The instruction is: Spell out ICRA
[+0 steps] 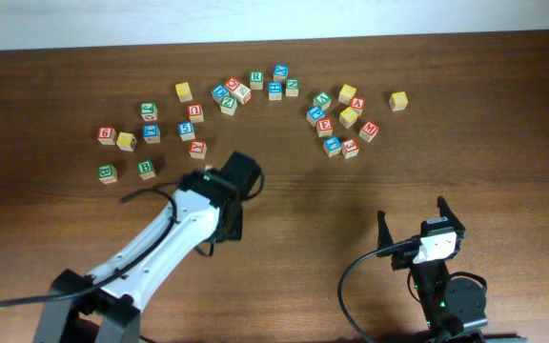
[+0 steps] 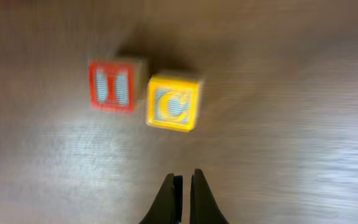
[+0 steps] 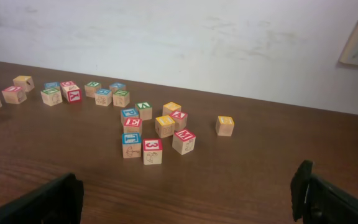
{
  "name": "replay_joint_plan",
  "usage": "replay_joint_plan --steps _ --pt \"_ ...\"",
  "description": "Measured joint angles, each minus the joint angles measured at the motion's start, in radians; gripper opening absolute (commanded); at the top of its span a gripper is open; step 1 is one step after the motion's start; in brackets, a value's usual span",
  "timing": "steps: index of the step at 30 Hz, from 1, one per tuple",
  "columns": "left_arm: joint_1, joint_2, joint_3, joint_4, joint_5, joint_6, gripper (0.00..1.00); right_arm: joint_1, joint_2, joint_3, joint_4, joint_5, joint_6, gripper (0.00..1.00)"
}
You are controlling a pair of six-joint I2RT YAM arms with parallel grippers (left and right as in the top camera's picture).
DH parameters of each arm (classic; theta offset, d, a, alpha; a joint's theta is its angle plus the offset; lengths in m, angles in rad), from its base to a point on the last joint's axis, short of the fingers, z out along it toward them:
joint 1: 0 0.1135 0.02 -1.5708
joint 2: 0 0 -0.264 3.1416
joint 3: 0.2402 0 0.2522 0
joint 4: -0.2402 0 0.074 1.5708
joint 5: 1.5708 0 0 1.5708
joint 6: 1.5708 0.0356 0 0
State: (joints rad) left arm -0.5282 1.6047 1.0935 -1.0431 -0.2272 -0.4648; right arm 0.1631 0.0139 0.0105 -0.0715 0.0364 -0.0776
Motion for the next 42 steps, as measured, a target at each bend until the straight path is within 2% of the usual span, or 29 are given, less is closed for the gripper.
replay_joint_plan --steps 9,30,42 --pt "0.0 0.011 0.051 0.016 0.037 0.02 0.0 0.0 0.0 0.0 0.0 0.0 0.0 0.98" --pt "0.0 0.214 0.007 0.134 0.047 0.023 0.0 0.0 0.0 0.0 0.0 0.0 0.0 0.98" --pt "0.0 0.238 0.006 0.151 -0.027 0.024 0.0 0.0 0.0 0.0 0.0 0.0 0.0 0.98"
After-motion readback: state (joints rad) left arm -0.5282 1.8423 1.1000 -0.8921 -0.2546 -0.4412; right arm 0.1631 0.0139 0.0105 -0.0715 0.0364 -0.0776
